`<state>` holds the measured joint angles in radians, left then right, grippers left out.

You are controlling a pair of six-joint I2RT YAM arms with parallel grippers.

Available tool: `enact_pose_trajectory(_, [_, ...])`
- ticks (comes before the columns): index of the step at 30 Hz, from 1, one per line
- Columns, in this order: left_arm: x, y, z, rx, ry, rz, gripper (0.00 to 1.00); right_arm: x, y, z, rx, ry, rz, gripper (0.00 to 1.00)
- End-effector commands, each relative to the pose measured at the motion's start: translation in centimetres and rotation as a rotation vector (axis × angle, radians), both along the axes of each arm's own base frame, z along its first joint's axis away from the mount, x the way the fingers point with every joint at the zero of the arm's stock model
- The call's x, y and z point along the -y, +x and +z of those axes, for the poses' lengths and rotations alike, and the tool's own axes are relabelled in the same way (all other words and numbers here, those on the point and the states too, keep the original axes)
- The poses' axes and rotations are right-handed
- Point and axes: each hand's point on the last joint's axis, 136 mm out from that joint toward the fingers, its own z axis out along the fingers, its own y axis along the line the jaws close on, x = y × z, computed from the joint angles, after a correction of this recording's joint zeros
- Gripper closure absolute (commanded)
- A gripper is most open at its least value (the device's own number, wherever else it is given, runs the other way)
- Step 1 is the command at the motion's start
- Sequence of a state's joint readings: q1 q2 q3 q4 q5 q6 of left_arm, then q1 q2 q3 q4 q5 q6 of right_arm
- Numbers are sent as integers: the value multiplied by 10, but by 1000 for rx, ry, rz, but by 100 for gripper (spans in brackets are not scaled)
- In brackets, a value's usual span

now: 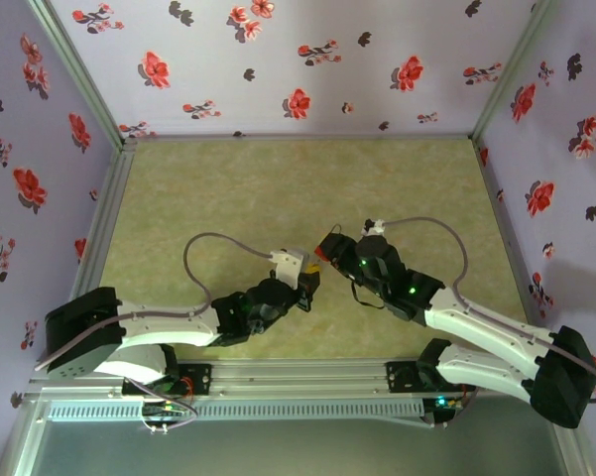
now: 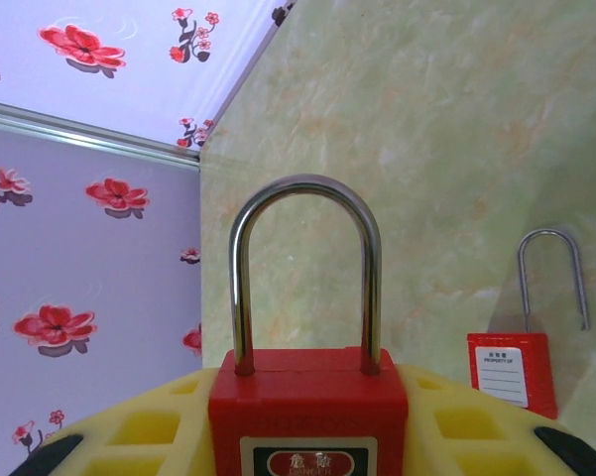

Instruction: Unlock with the key

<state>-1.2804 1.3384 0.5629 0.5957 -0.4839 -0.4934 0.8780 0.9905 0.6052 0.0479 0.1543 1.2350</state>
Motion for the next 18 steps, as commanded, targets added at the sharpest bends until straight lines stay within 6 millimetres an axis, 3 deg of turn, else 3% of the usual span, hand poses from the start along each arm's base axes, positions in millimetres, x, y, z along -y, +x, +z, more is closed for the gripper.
enact_pose_trajectory(1, [5, 1, 58, 71, -160, -36, 100, -17, -26, -12, -51, 21, 131, 100])
enact_pose_trajectory(5, [5, 4, 67, 71, -182, -42, 100, -18, -28, -13, -61, 4, 127, 100])
enact_pose_trajectory(11, [36, 2, 87, 84, -216, -113, 100, -44, -38, -25, -59, 2, 142, 100])
enact_pose_trajectory(18, [50, 3, 100, 132, -209, -130, 100, -52, -42, -41, -91, 35, 115, 100])
